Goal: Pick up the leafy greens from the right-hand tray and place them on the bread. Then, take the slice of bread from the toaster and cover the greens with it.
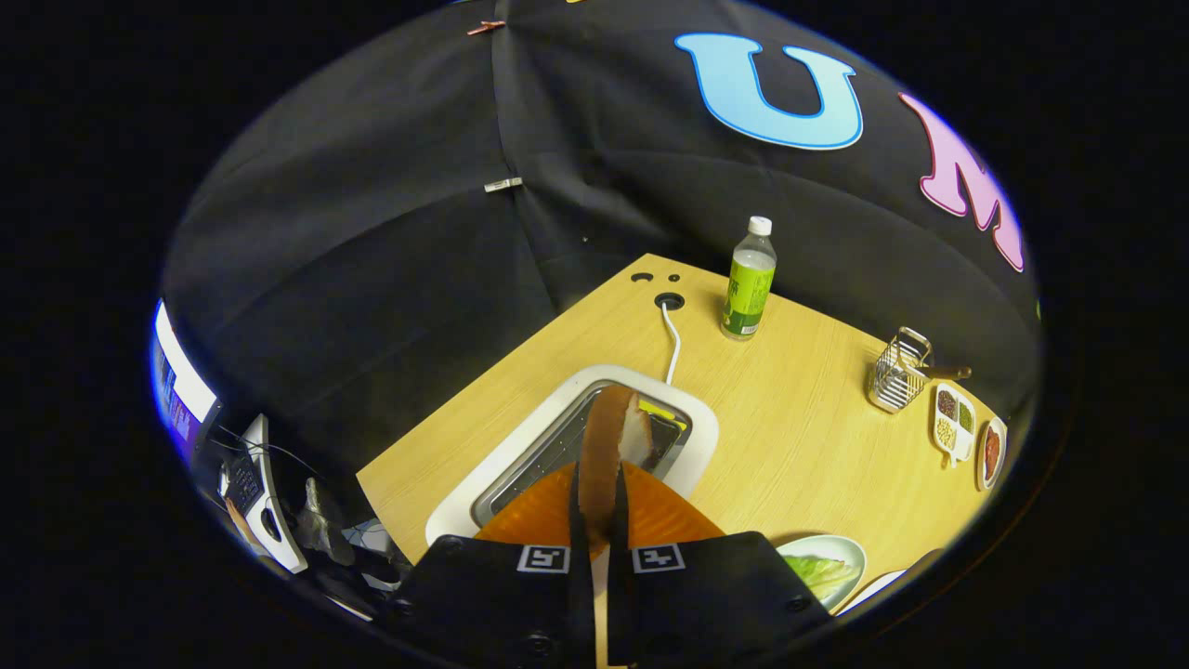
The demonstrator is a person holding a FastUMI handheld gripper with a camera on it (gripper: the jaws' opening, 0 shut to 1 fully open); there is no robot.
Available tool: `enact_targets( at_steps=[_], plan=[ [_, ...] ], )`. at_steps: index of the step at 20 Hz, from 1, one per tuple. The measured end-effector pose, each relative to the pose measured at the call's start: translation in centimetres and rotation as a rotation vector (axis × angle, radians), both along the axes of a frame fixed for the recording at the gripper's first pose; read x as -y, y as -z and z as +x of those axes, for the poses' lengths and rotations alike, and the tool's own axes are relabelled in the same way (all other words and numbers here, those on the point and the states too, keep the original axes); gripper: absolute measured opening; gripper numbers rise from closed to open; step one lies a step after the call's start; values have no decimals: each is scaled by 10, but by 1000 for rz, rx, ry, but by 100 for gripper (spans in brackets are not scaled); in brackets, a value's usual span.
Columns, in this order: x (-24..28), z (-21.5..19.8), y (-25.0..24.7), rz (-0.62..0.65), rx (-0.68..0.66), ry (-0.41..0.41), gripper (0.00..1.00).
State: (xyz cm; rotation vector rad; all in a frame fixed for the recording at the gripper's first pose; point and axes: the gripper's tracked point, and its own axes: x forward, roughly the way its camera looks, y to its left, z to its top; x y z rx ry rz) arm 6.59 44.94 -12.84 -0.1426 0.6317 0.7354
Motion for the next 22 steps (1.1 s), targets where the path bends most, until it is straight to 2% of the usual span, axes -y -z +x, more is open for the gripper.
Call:
enact_targets(
  at_steps=[8,11,15,22],
  plan=[
    [41,-1,-79,121,106,47,10],
    [71,-2,-87,139,116,86,9],
    [117,3,-66,184,44,175,9],
    [193,4,-12,191,-67,316,9]
  ],
)
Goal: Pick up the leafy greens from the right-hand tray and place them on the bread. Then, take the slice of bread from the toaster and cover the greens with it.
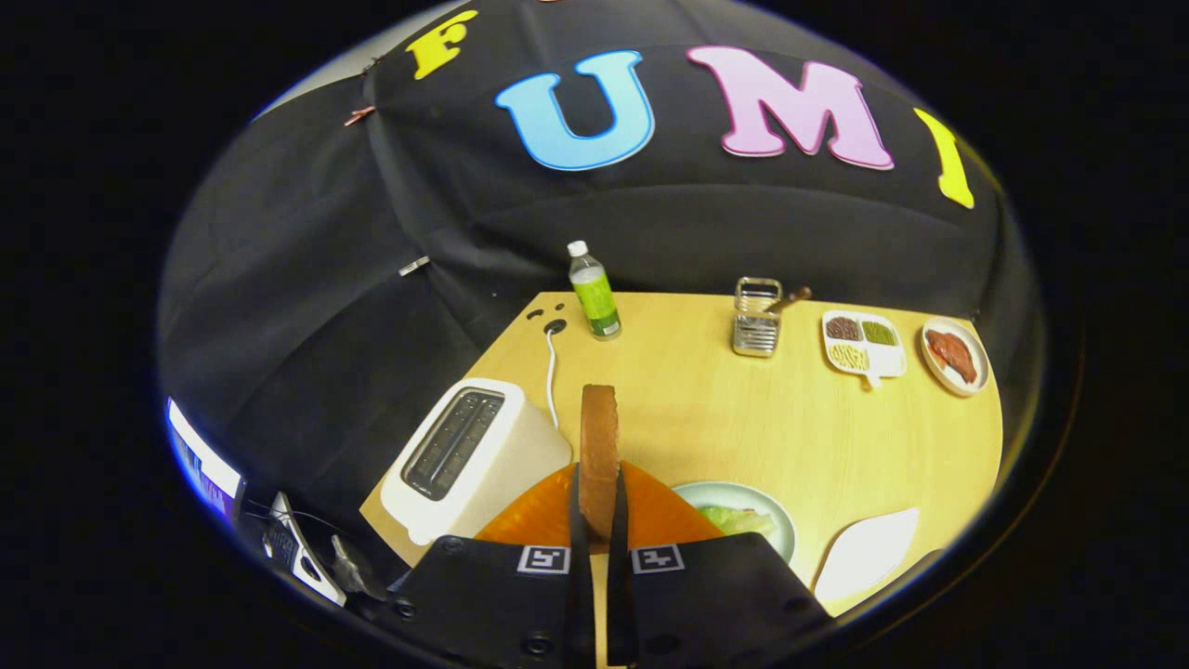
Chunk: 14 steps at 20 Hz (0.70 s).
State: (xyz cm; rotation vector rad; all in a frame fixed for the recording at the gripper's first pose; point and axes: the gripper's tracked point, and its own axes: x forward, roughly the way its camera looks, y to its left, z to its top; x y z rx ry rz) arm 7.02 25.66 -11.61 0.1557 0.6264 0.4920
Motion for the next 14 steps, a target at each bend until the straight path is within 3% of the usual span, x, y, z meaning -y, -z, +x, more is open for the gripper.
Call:
enact_targets(
  at_steps=[9,14],
  plan=[
    [22,-4,84,17,-145,51,10],
    [32,0,107,52,-179,84,10]
  ],
)
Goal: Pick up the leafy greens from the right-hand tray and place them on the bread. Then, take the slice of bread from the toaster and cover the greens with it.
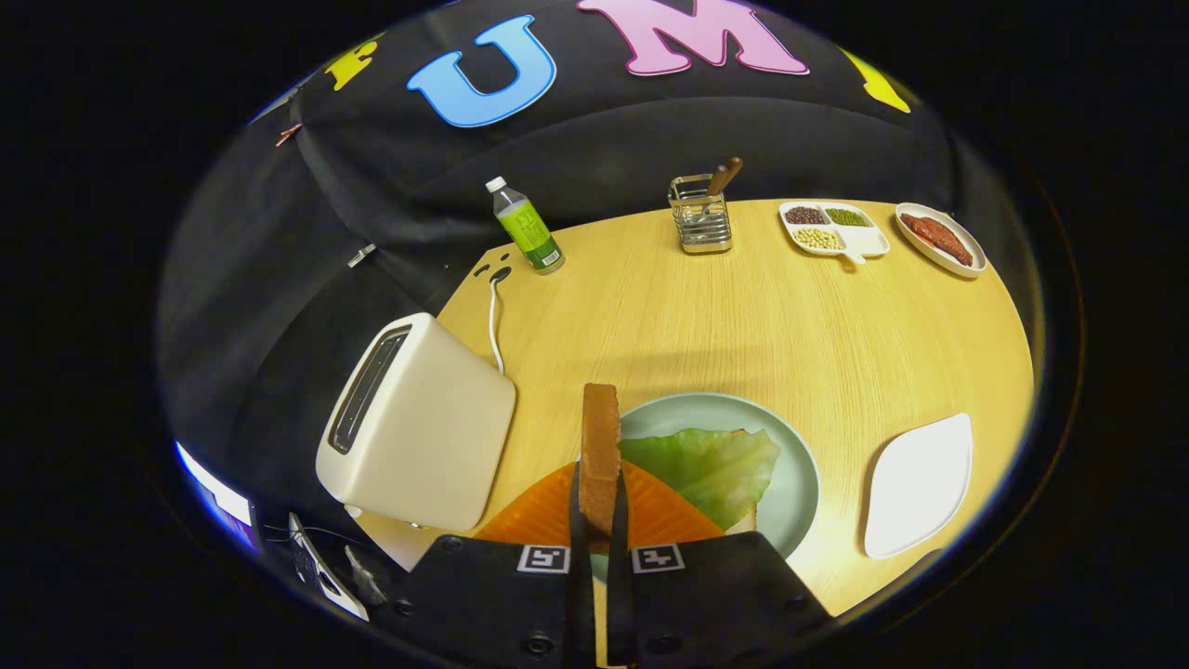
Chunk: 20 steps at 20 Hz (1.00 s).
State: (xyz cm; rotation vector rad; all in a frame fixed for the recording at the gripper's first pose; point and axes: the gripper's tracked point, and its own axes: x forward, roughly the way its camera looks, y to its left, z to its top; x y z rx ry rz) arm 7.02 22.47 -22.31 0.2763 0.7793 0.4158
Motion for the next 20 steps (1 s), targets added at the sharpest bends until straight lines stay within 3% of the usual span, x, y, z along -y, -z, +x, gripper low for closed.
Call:
enact_targets(
  at_steps=[5,9,15,20],
  plan=[
    [28,3,21,-35,-30,61,11],
    [46,2,34,-62,-47,122,20],
    [78,4,49,-198,-7,162,64],
    [96,3,32,-232,66,183,100]
  ],
)
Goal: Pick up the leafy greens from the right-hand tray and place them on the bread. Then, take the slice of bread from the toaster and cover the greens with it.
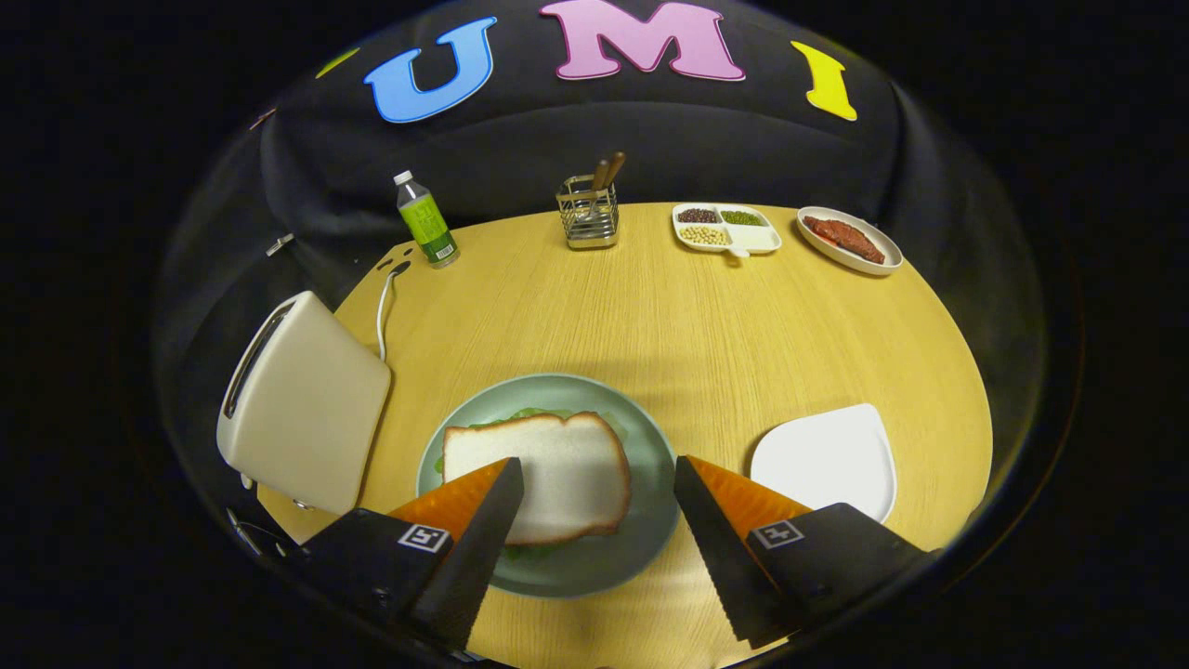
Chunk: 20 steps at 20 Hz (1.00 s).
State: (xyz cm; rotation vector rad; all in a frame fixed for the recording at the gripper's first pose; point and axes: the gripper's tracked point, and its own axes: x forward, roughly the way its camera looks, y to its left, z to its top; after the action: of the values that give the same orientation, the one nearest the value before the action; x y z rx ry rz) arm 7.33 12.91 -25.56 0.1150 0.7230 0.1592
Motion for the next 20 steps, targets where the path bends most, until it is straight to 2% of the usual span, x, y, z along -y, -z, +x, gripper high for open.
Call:
enact_targets(
  at_steps=[5,11,16,20],
  plan=[
    [28,2,-47,-45,122,56,99],
    [78,3,-152,-99,360,142,99],
    [115,-27,-256,-124,591,209,99],
    [133,-58,-308,-145,704,244,99]
  ],
)
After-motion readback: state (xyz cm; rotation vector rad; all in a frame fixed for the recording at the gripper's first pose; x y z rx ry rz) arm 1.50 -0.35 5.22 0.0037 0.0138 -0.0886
